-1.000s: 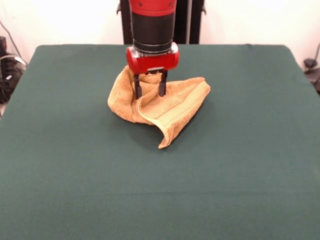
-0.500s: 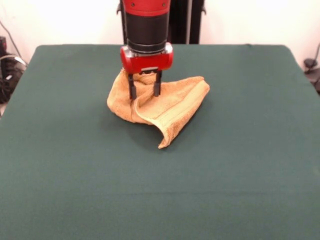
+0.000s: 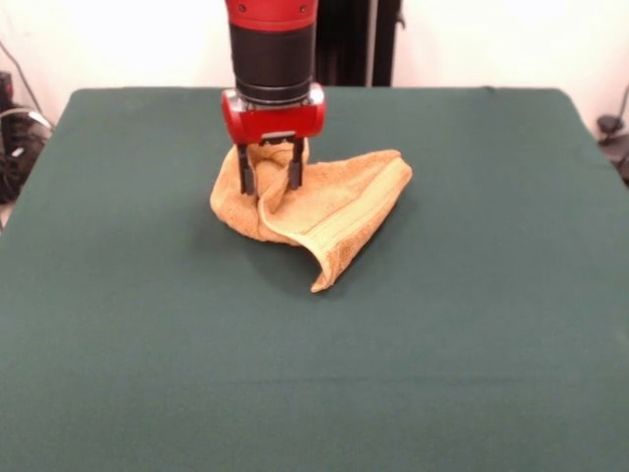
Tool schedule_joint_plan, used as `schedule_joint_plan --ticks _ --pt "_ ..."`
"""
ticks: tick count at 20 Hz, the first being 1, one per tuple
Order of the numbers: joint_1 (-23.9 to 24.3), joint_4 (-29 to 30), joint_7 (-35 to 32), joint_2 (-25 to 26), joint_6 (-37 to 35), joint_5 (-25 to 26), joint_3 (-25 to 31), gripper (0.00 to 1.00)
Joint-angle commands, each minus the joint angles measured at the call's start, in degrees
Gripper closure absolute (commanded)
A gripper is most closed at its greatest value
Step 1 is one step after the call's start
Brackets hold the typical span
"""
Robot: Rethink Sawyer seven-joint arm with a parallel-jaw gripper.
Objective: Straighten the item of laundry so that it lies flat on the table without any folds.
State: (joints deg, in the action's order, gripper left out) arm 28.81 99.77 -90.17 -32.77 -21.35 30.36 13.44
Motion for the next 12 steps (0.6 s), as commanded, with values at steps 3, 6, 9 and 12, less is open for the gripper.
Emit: schedule_joint_plan --ticks 3,6,9,12 --pt "-0.7 0.9 -2.2 2.4 -3.5 -0.5 2.6 0.00" --pt "-1.0 0.9 -2.6 2.4 -3.5 -0.6 2.4 0.00" --pt "-1.2 0.9 -2.8 2.4 -3.4 -0.6 2.3 1.00" --pt "-1.5 0.8 -3.0 2.3 -3.7 -0.6 2.1 1.00"
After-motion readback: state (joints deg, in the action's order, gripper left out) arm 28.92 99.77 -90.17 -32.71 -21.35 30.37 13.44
